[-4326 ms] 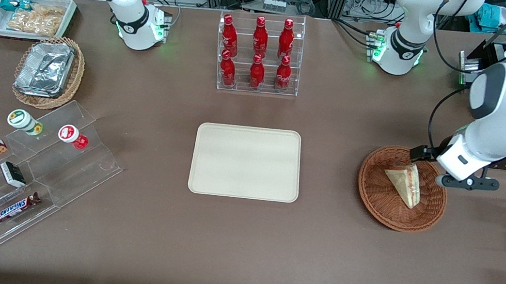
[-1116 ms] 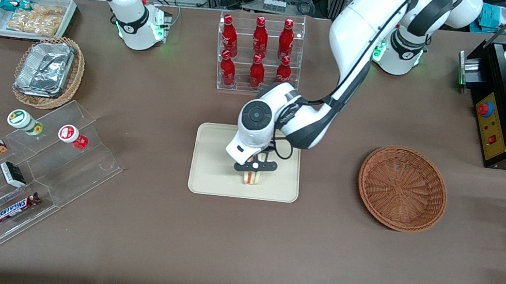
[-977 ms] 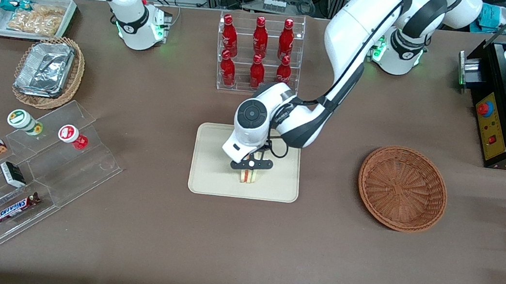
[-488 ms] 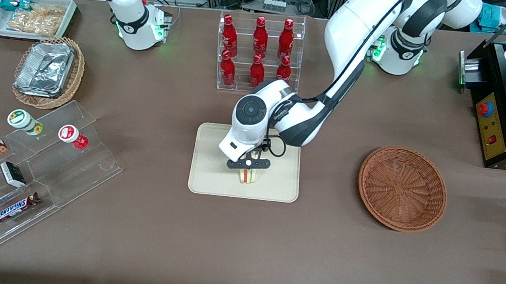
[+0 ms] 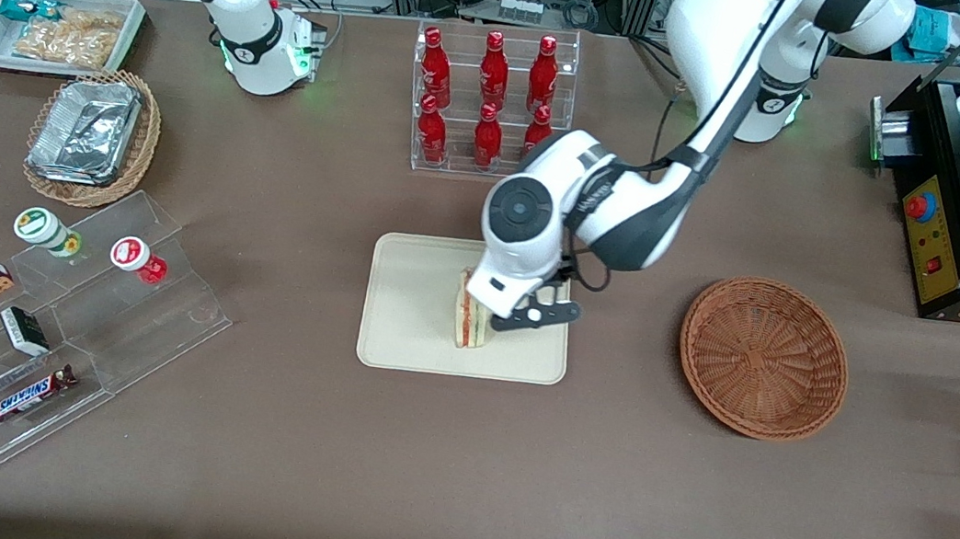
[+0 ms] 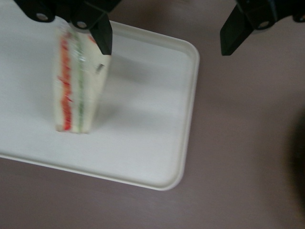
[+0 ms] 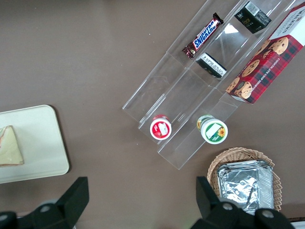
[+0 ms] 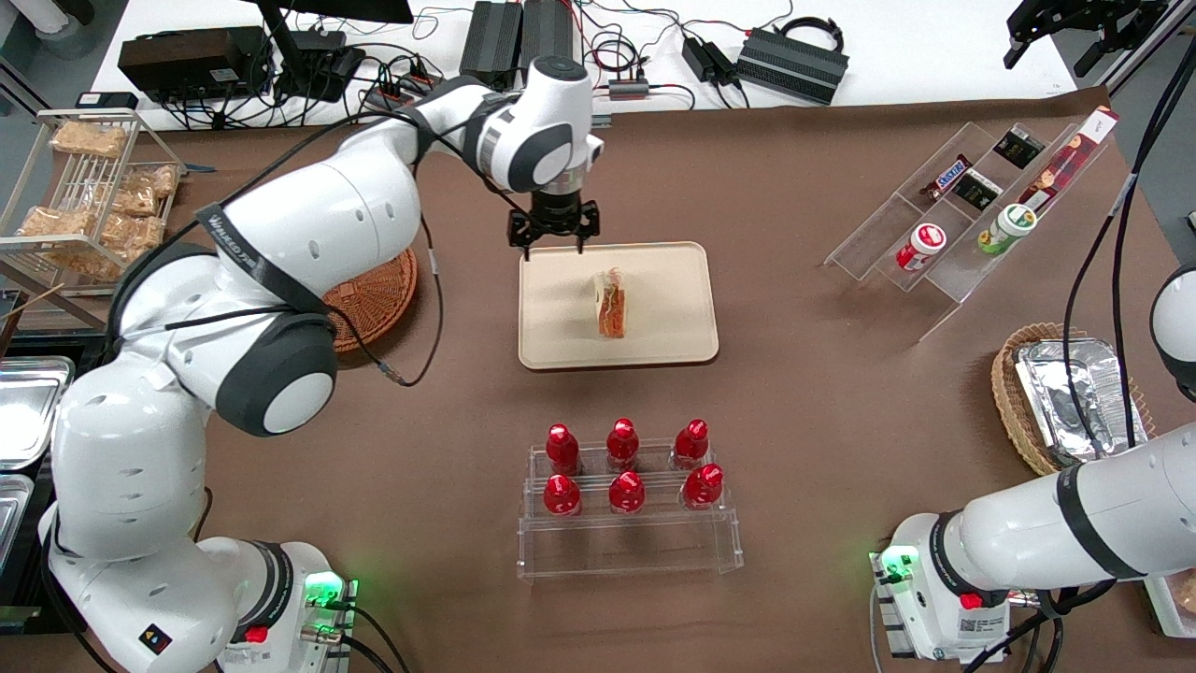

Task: Place sandwich from basket to tray

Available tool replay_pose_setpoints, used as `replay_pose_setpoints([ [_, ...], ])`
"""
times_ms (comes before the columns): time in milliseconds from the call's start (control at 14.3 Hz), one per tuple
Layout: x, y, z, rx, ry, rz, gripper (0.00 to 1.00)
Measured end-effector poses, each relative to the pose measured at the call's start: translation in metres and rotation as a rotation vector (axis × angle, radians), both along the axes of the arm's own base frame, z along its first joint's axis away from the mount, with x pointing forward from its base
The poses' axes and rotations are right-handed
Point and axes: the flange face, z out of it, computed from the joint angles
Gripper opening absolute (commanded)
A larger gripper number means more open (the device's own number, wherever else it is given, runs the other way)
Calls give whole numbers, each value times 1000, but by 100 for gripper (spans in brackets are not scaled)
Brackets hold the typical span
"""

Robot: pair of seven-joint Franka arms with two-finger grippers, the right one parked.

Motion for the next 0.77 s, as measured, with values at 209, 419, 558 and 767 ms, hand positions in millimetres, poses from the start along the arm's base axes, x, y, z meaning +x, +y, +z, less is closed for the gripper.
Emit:
replay_pose_setpoints([
  [209,7,59,-1,9,21,-44,100],
  [419,15,120,21,-24,42,-87,100],
  [558,17,158,45,-40,61,-110,100],
  [767,16,205,91,-71,100,-155,100],
])
